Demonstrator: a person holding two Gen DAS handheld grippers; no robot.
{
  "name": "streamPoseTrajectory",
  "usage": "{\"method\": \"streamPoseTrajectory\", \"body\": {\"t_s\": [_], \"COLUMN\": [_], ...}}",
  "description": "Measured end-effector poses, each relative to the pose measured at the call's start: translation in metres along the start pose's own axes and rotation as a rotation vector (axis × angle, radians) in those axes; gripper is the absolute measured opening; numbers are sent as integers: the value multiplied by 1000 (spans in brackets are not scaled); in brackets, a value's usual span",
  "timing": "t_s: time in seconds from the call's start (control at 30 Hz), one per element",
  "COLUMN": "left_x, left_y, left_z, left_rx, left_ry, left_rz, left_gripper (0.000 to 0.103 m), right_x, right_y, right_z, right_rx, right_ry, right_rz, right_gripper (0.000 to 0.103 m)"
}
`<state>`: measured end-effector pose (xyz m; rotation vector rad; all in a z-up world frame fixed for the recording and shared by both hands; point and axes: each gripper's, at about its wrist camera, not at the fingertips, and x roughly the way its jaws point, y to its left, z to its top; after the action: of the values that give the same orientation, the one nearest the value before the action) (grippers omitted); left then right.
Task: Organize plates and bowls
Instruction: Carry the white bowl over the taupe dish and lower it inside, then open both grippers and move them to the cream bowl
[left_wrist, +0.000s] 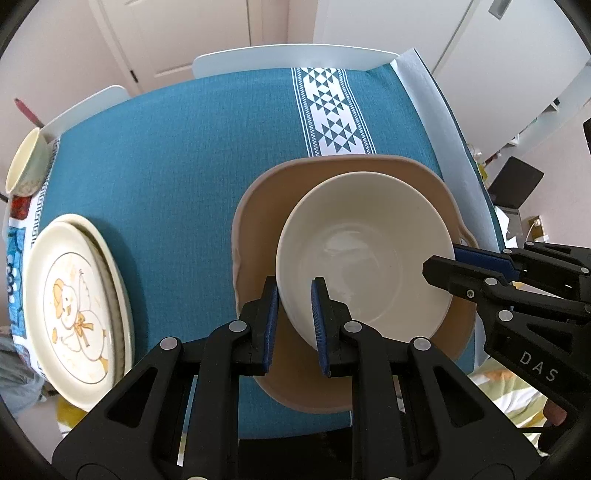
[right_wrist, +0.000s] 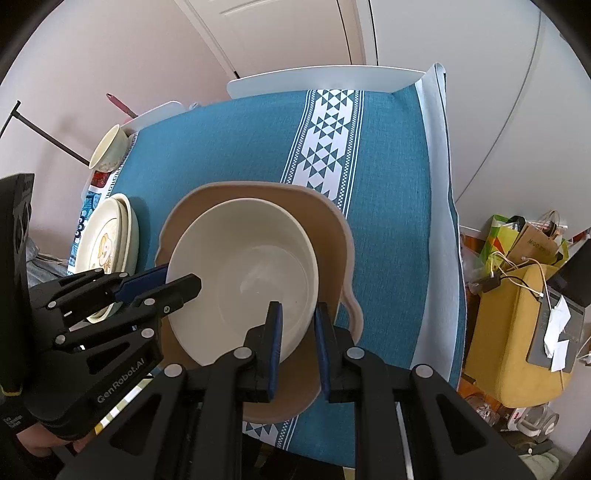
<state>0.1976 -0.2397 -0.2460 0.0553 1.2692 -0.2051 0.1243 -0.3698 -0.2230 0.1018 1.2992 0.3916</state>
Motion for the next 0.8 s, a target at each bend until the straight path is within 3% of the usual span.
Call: {"method": "streamPoseTrajectory", "body": {"t_s": [0.33,0.43,0.47,0.57,0.6,0.63,0.67,0.7,0.73,0.77,0.8], "left_x": [-20,-30,-35,-50,-60,-67,-76,-83,-89,-98,-104], "left_y": [-2,-4,-3,1,4,7,11,17,22,30,36], "left_z": [-2,-3,-4,-4,-4,-4,-4,-3,-3,-3,-4], "left_rx": [19,34,36,30,24,22,19,14,5,-12,-24], "left_ry": [-55,-73,-82,-117,-154,-175,-198,-212,-225,-244,-255], "left_rz": [-4,9,17,47,65,76,95,112,127,144,153], "left_gripper": [16,21,30,82,90,91,91,91,91,91,91], "right_x": [-20,-31,-36,-50,-55,-59,-64,-69,-75,-79,-87], "right_y": [1,2,2,2,3,4,6,9,12,14,19], "right_z": [-1,0,0,2,2,3,4,6,8,9,11], "right_rx": [-2,0,2,0,-6,-12,-18,-29,-45,-60,-84], "right_ry": [-56,-82,-93,-129,-139,-151,-169,-192,-222,-252,-298], "right_rz": [-5,-9,-7,-4,-3,-3,-4,1,15,28,48], "right_gripper": [16,16,16,16,16,18,30,56,72,95,98]}}
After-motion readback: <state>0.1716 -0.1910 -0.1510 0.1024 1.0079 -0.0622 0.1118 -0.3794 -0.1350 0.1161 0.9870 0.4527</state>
